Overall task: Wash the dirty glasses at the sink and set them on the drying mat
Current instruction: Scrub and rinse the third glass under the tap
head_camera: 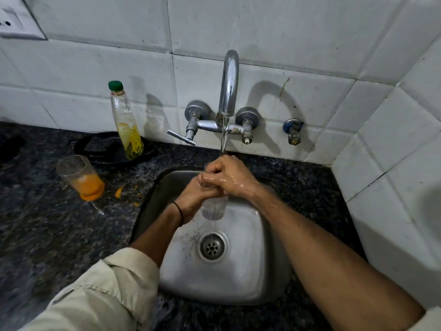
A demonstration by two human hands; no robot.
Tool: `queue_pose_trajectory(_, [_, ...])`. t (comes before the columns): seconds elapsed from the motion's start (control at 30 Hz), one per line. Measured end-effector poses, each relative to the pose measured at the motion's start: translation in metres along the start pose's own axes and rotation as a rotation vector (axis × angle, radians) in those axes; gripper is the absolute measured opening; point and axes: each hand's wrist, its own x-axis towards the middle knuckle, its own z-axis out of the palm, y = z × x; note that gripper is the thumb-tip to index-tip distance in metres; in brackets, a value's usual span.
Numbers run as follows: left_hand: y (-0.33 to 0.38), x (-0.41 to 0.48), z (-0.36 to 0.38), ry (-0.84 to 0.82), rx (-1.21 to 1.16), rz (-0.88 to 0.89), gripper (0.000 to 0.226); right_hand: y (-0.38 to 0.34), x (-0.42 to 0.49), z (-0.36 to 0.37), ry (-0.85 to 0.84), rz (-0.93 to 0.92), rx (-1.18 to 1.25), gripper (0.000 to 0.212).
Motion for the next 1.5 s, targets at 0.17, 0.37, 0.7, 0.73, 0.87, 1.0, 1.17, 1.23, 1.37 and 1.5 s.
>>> queue_pose_trajectory(0.17, [-0.004,0.009,0.011,0.275,0.55,-0.048,0.028,-0.005,0.001,0.023,0.169,0.265,0.162,0.027])
queue_pose_trajectory(0.37, [-0.021,0.007,-0.004,0.398,0.534,0.179,0.02,-0.007,-0.032,0.06,-0.009,0.068,-0.245,0.039])
queue_pose_trajectory(0.7, [-0.015,-0.001,-0.007,0.075,0.62,0.158,0.066,0.031,-0.015,0.003,-0.351,-0.48,-0.866,0.049])
queue_pose_trajectory(0.73, [-0.017,0.0,-0.007,0.122,0.614,0.171,0.062,0.028,-0.018,0.017,-0.295,-0.334,-0.755,0.044])
queue_pose_trajectory(0.87, [-0.023,-0.009,0.002,0.34,0.628,0.248,0.033,0.006,-0.024,0.07,0.01,0.332,0.06,0.019])
queue_pose_trajectory(1.0, [-0.038,-0.015,0.008,0.415,0.711,0.198,0.065,-0.033,-0.037,0.096,0.313,0.703,1.022,0.03])
queue_pose_trajectory(1.17, [-0.058,-0.024,0.015,0.437,0.94,0.327,0.054,-0.013,-0.012,0.035,0.095,1.048,1.488,0.01])
queue_pose_trajectory(1.23, [-0.054,-0.024,0.017,0.443,0.959,0.303,0.054,-0.014,-0.01,0.029,0.05,1.059,1.426,0.009])
queue_pose_trajectory(1.37, [-0.048,-0.008,-0.002,0.4,0.937,0.258,0.043,-0.025,-0.023,0.049,0.018,0.731,1.126,0.027])
queue_pose_trajectory(1.5, [-0.035,0.001,-0.03,0.244,0.833,0.187,0.073,0.008,-0.028,0.051,-0.181,0.146,0.337,0.021])
